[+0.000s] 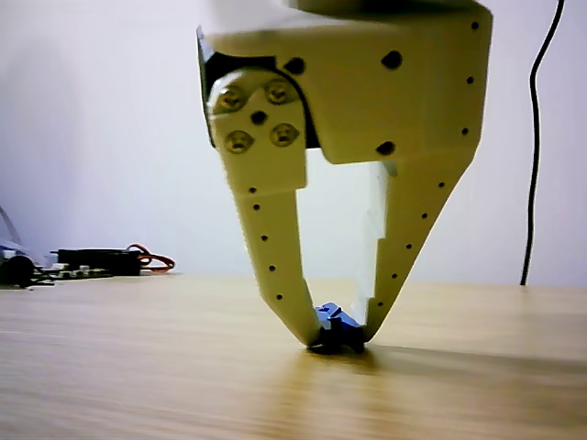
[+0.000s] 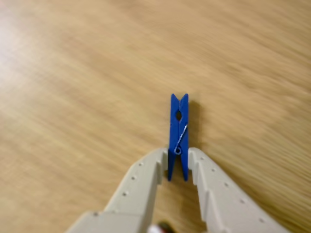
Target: Grasp a peg and put it in the crate.
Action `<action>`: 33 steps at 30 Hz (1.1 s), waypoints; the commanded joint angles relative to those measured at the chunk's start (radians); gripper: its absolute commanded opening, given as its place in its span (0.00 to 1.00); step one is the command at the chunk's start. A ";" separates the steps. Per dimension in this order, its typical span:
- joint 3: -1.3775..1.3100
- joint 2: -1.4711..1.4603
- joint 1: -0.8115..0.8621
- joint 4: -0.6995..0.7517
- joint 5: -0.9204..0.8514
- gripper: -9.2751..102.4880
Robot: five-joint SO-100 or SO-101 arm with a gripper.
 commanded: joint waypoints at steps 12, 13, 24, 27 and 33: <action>0.690 0.637 0.563 -0.876 0.049 0.08; 0.718 0.640 0.603 -0.925 0.060 0.08; 0.828 0.443 0.963 -1.195 0.060 0.08; 0.799 0.357 0.983 -1.212 0.060 0.08; 0.738 0.258 0.982 -1.204 0.061 0.08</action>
